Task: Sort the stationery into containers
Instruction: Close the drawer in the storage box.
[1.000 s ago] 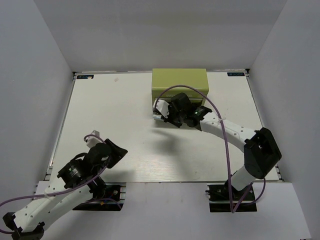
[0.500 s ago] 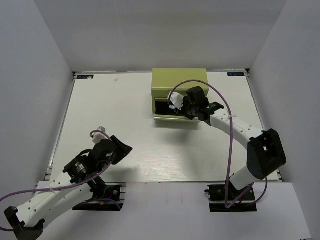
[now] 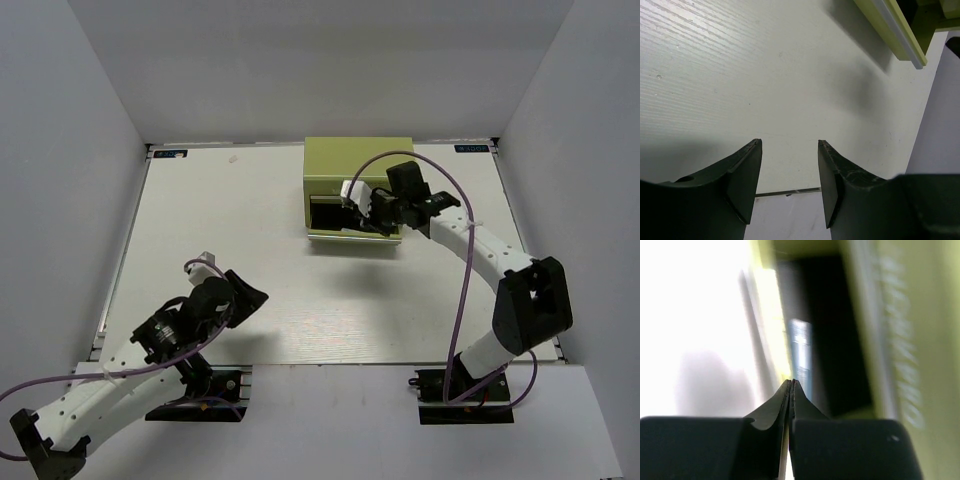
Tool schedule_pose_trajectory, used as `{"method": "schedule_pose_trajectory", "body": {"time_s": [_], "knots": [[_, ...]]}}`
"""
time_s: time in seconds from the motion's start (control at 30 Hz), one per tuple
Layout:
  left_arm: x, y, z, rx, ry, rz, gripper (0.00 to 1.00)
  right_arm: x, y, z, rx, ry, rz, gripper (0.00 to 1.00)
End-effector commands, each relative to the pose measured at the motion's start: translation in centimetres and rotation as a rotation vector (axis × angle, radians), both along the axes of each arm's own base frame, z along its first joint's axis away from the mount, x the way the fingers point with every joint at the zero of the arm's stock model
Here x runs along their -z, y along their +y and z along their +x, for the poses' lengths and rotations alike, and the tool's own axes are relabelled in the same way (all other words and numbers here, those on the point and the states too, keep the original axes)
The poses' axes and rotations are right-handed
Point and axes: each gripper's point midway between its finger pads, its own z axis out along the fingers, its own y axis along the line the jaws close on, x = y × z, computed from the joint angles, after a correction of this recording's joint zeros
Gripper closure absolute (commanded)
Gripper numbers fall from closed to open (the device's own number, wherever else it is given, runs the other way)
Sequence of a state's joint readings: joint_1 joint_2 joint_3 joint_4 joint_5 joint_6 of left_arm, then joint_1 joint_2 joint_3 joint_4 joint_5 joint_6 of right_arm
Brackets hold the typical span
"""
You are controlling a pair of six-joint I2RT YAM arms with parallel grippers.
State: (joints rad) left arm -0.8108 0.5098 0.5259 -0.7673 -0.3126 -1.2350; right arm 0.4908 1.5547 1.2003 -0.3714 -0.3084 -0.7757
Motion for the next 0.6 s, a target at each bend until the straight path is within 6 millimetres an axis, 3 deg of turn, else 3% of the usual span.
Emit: {"method": "schedule_pose_trajectory", "body": {"time_s": [0.0, 0.03, 0.07, 0.13, 0.27, 0.4, 0.43, 0.5, 0.57], "knots": [[0.2, -0.4, 0.3, 0.015, -0.01, 0.005, 0.41, -2.4, 3.0, -6.6, -0.384, 0.106, 0.142, 1.0], [0.2, -0.4, 0.3, 0.016, -0.01, 0.005, 0.41, -0.4, 2.4, -8.3, -0.476, 0.159, 0.092, 1.0], [0.2, -0.5, 0.5, 0.016, -0.011, 0.004, 0.41, -0.8, 3.1, -8.8, -0.526, 0.167, 0.122, 1.0], [0.4, -0.6, 0.4, 0.028, -0.004, 0.013, 0.41, 1.1, 3.1, -8.8, -0.537, 0.231, 0.097, 1.0], [0.2, -0.9, 0.4, 0.035, -0.006, 0.003, 0.41, 2.9, 3.9, -4.7, -0.42, 0.172, 0.043, 1.0], [0.0, -1.0, 0.5, 0.035, -0.014, -0.005, 0.41, 4.9, 4.4, -2.2, -0.31, 0.15, 0.005, 1.0], [0.0, -1.0, 0.5, 0.035, -0.014, -0.005, 0.41, 5.4, 4.4, -0.5, -0.258, 0.105, -0.014, 1.0], [0.0, -1.0, 0.5, 0.035, -0.014, -0.005, 0.41, 6.1, 4.5, 0.2, -0.202, 0.082, -0.029, 1.0], [-0.1, -1.1, 0.6, 0.041, -0.023, -0.005, 0.41, 6.0, 4.0, 3.2, -0.059, -0.05, -0.041, 1.0]]}}
